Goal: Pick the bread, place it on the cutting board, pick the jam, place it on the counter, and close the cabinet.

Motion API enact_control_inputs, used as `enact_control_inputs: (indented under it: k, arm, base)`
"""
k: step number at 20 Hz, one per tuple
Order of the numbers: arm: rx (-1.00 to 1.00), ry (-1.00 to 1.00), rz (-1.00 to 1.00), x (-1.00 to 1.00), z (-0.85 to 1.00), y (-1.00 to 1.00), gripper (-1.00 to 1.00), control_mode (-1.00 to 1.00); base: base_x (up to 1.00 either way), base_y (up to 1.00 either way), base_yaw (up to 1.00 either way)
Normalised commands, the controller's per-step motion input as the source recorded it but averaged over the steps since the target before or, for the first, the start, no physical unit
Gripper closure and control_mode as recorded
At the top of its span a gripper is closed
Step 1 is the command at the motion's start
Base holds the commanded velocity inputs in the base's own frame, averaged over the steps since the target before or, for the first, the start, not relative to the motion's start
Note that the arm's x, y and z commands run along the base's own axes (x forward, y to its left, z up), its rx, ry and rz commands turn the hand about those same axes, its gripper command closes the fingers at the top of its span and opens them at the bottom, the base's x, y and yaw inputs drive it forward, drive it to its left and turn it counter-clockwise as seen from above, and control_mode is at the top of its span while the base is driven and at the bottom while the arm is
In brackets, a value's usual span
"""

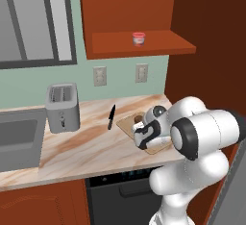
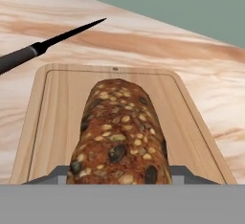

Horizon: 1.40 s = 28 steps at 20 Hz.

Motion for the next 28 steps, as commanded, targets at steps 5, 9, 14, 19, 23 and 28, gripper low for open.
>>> enact_control_inputs:
  k: [5,9,14,19,23,28]
  arm:
    - [0.0,0.01,0.0,0.01,-0.06,0.0,1.0,-1.0]
    - [0.0,0.0,0.0,0.07,-0.12,0.0,1.0,-1.0]
    - [0.0,0.0,0.0,0.15,-0.16,0.0,1.0,-1.0]
    - [0.0,0.0,0.0,0.21,-0.21,0.0,1.0,-1.0]
    - [0.0,0.0,0.0,0.19,-0.26,0.0,1.0,-1.0]
    - [0.0,0.0,0.0,0.19,-0.27,0.0,1.0,-1.0]
  base:
    - [0.0,0.0,0.0]
    - [0.0,0.0,0.0]
    - [0.0,0.0,0.0]
    - [0.0,0.0,0.0]
    - [0.0,0.0,0.0]
    - [0.0,0.0,0.0]
